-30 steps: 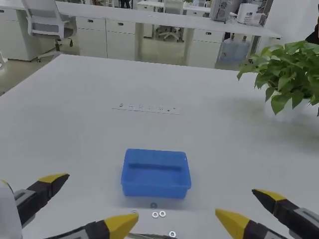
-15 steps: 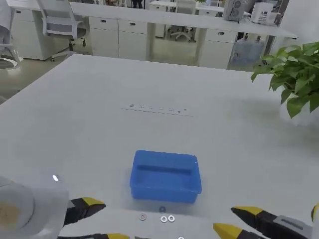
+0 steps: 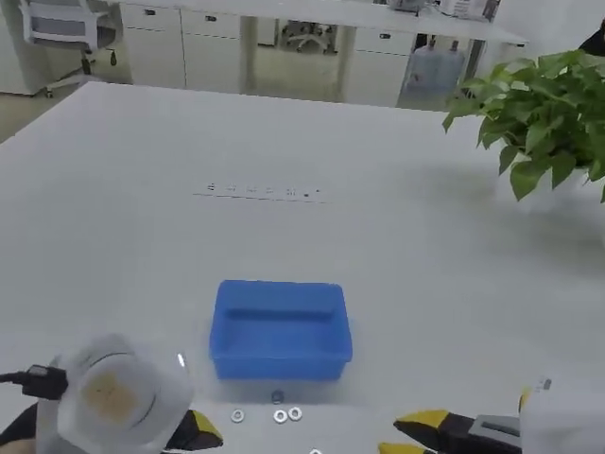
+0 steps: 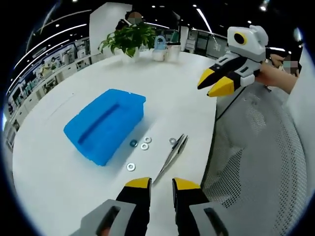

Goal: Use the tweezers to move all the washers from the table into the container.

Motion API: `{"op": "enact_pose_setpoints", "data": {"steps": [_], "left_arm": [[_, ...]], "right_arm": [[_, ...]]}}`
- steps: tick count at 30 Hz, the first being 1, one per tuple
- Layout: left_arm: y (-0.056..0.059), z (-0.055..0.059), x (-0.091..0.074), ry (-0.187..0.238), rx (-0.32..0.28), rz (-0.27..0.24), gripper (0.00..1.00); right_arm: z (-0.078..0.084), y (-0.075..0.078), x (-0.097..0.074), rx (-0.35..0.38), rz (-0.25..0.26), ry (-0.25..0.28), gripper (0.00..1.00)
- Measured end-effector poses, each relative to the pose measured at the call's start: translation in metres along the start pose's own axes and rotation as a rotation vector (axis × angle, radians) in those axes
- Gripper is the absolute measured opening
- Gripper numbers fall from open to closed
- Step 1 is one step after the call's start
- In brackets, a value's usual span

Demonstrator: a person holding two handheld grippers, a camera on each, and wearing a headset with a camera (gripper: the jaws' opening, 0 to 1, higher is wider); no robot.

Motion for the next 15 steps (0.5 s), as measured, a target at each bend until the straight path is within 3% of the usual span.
{"op": "enact_pose_setpoints", "data": {"steps": [5, 8, 13, 15], "left_arm": [[-0.005, 0.0, 0.014, -0.083, 0.116, 0.001, 0.11], [-0.006, -0.001, 0.021, -0.136, 0.22, -0.019, 0.09], [0.0, -0.004, 0.029, -0.184, 0.344, -0.012, 0.02], [0.001, -0.004, 0.033, -0.187, 0.35, -0.005, 0.02]], "right_arm": [[0.008, -0.003, -0.005, 0.004, 0.02, -0.031, 0.1], [0.013, -0.004, -0.008, 0.001, 0.039, -0.052, 0.1], [0.017, -0.003, -0.01, 0.028, 0.064, -0.068, 0.1], [0.017, -0.003, -0.01, 0.028, 0.074, -0.074, 0.1]]}}
Point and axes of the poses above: the centre of the closed fingertips' face, and the gripper's own axes: x roughly forward along the fingers, y roughly to its right, z roughly out of its underside, the point moved 7 cm from there along -x, roughly backward along the fingers, and after that the axes turned 14 degrees about -x, right-handed, at the moved point
